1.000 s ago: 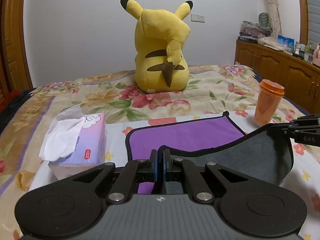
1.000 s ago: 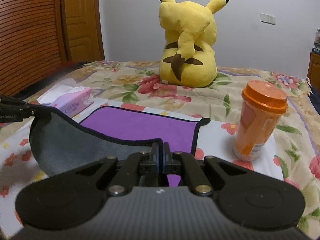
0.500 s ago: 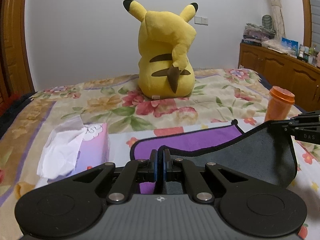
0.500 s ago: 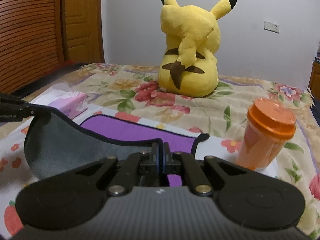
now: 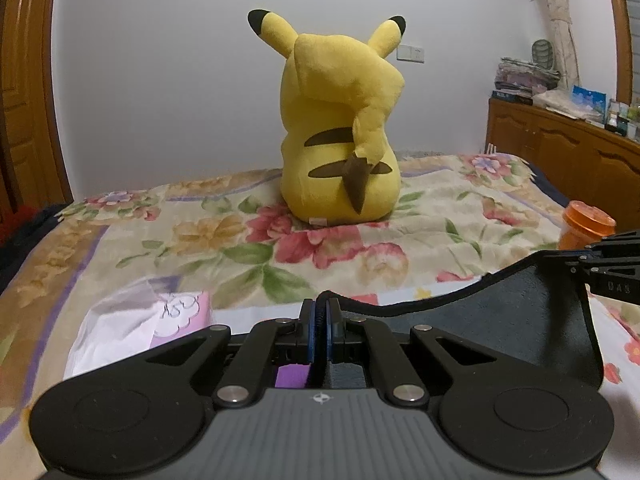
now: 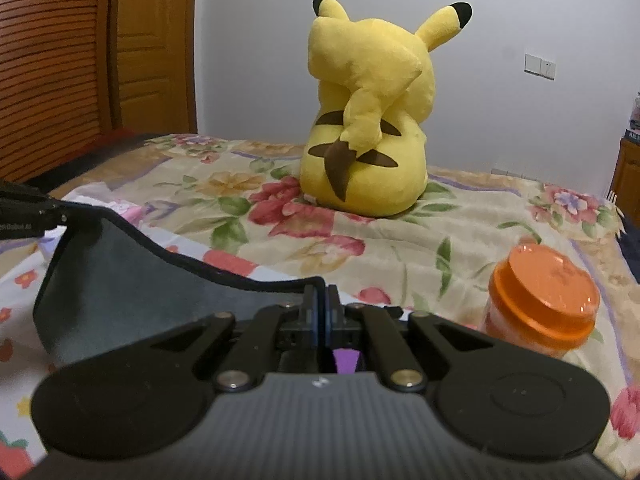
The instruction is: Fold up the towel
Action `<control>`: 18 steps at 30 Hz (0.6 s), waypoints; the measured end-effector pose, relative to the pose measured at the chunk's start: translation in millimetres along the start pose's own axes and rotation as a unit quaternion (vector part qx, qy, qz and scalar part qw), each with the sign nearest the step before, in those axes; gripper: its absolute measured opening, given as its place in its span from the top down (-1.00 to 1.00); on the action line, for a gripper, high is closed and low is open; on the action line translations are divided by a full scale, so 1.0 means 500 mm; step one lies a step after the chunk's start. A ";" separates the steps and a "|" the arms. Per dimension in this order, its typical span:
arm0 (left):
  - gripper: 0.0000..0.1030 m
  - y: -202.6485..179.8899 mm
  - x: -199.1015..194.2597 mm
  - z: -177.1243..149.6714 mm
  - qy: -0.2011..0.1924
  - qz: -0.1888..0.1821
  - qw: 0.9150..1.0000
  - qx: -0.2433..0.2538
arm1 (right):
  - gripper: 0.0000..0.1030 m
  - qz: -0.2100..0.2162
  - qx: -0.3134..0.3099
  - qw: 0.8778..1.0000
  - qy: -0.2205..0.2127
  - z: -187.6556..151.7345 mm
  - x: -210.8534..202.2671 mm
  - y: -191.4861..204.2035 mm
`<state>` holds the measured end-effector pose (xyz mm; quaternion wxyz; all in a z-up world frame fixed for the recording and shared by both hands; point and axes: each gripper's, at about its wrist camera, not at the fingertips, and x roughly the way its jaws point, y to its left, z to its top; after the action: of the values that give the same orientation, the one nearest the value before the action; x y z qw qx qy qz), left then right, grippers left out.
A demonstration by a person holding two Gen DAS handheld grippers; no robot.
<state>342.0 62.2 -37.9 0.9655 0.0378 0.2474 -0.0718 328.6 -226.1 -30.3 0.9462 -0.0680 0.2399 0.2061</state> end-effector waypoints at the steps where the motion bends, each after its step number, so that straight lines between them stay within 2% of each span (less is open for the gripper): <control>1: 0.83 0.002 0.006 0.001 -0.001 0.003 1.000 -0.001 | 0.92 -0.002 -0.001 1.000 0.000 0.001 0.004 -0.002; 18: 0.84 0.007 0.105 -0.010 0.011 0.031 0.999 0.011 | 0.93 -0.038 -0.007 0.999 0.012 -0.018 0.084 -0.017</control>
<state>385.6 60.2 -67.6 0.9640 0.0565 0.2561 -0.0441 361.8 -221.1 -58.3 0.9500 -0.0865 0.2465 0.1710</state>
